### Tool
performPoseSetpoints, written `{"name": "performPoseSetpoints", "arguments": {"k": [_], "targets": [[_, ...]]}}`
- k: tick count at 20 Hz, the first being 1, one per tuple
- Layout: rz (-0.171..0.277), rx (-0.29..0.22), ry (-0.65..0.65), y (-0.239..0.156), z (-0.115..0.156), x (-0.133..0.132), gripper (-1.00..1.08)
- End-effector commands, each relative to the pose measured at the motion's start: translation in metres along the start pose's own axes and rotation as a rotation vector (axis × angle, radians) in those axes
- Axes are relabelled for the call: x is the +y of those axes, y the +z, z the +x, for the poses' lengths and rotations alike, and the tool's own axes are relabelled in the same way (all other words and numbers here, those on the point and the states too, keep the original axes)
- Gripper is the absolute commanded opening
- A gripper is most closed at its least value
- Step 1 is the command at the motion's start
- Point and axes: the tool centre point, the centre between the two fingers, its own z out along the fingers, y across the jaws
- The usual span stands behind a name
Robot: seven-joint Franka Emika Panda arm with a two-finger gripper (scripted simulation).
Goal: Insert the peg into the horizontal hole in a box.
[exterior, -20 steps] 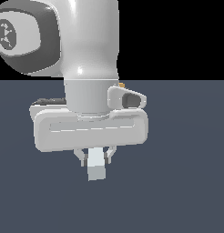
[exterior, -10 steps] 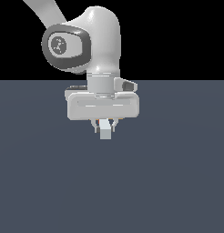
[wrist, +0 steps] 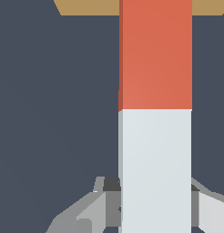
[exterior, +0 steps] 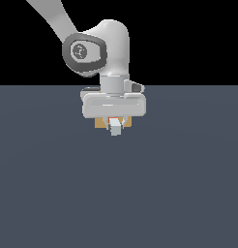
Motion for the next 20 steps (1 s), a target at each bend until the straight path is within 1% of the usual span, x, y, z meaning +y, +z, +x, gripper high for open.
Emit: {"name": "performPoseSetpoints", "arguments": {"k": [1,20], "targets": [[-0.001,0.0,0.003,-0.0015,0.0062,0.0029,-1.0],[-0.001,0.0,0.002,-0.0018,0.0142,0.007,-1.0]]}}
